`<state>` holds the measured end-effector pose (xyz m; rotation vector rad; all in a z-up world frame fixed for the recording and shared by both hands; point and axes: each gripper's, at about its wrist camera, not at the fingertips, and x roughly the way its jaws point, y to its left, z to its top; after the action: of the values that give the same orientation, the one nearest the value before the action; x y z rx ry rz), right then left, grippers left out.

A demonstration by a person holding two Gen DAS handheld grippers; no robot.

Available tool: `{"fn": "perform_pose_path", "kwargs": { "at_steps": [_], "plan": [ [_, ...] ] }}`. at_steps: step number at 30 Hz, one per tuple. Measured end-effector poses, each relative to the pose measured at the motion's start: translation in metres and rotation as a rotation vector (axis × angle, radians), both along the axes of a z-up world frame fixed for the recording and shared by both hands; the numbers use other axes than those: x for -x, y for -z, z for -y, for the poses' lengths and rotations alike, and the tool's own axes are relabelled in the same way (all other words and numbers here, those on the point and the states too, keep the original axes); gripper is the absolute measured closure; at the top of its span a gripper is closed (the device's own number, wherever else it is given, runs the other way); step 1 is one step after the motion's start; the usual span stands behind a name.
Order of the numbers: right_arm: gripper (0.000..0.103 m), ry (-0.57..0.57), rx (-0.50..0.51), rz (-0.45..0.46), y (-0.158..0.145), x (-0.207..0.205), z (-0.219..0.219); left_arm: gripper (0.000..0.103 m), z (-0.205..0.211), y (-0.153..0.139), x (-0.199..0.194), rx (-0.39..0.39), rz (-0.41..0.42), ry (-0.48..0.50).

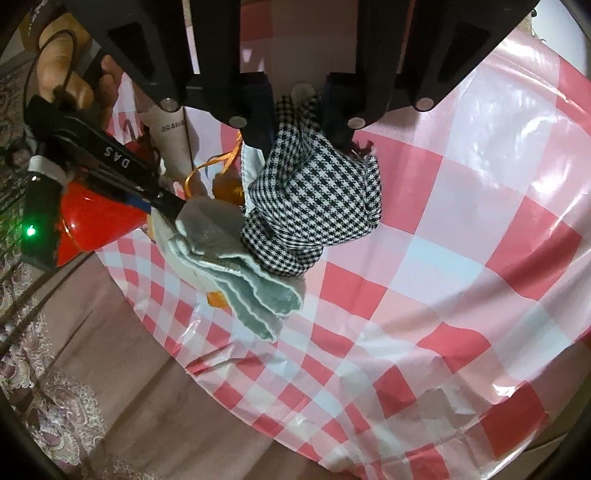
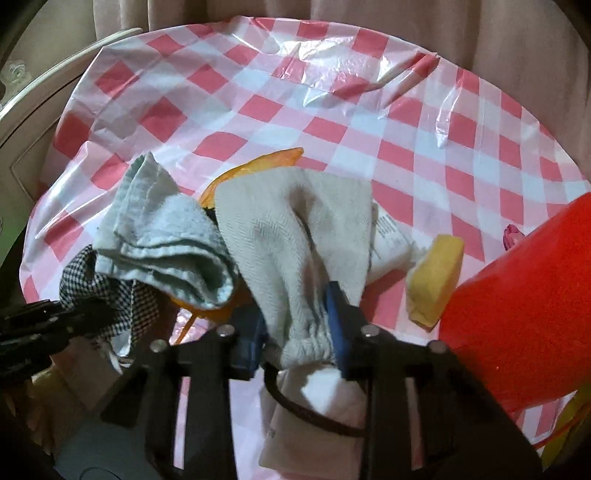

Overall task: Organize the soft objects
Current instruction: 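Grasp the grey drawstring pouch with the right tool while the left tool holds the houndstooth cloth, then carry the houndstooth cloth and grey pouch over the white box and open both tools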

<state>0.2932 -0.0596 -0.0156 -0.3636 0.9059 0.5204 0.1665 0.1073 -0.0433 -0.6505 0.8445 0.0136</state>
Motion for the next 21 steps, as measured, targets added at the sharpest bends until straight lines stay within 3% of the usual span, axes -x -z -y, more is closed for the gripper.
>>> {"fn": "perform_pose_path", "kwargs": {
  "at_steps": [6, 21],
  "plan": [
    [0.085, 0.001, -0.055, 0.021, -0.012, 0.008, 0.009, 0.085, -0.005, -0.01, 0.014, -0.015, 0.059, -0.061],
    [0.086, 0.046, -0.195, 0.033, -0.046, 0.057, 0.056, 0.085, -0.012, -0.031, 0.049, -0.047, 0.143, -0.186]
  ]
}}
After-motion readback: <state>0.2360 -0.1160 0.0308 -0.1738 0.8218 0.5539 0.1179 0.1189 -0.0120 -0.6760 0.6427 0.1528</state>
